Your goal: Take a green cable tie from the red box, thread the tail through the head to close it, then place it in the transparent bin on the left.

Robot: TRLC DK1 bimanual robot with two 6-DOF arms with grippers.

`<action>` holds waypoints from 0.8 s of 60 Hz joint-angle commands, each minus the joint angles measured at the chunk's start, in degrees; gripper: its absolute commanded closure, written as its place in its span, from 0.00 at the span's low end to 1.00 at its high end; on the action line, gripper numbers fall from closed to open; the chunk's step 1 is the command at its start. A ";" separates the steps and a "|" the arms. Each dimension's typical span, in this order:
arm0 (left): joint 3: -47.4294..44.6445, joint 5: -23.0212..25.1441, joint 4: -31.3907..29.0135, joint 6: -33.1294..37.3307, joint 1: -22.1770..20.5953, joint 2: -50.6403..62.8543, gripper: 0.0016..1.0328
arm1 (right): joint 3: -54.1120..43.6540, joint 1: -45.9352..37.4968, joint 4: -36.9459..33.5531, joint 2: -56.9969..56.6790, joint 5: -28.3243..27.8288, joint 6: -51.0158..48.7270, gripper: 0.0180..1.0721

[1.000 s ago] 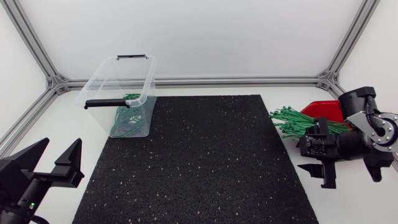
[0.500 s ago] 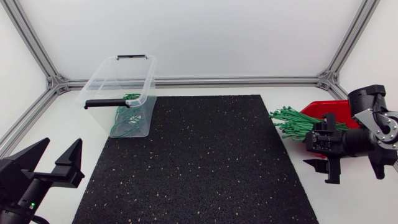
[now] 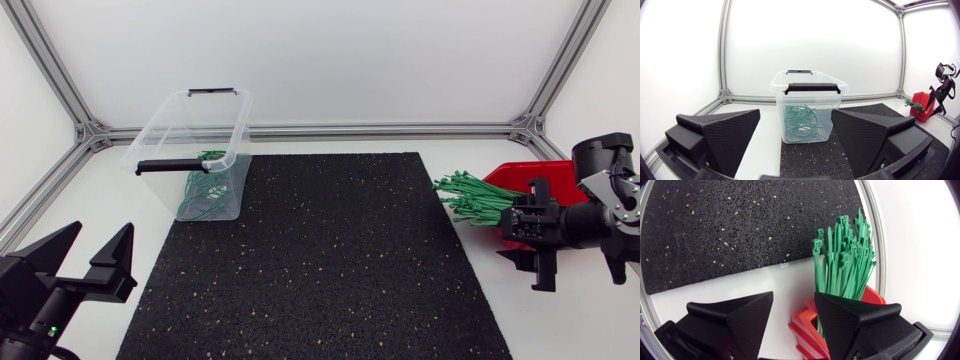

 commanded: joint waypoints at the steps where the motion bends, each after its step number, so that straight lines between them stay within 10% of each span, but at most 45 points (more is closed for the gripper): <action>1: -2.17 0.25 -1.31 -1.18 -0.40 -0.14 0.04 | 1.31 -0.67 -0.69 0.41 -0.10 -2.16 0.41; 36: -2.26 0.25 -1.04 -1.36 -2.07 -0.14 0.04 | 4.03 -0.41 -0.95 0.41 -1.24 -0.84 0.44; 48: -2.26 0.25 -1.13 -1.45 -1.81 -0.14 0.04 | 3.86 0.56 -0.16 1.91 -1.24 -0.49 0.69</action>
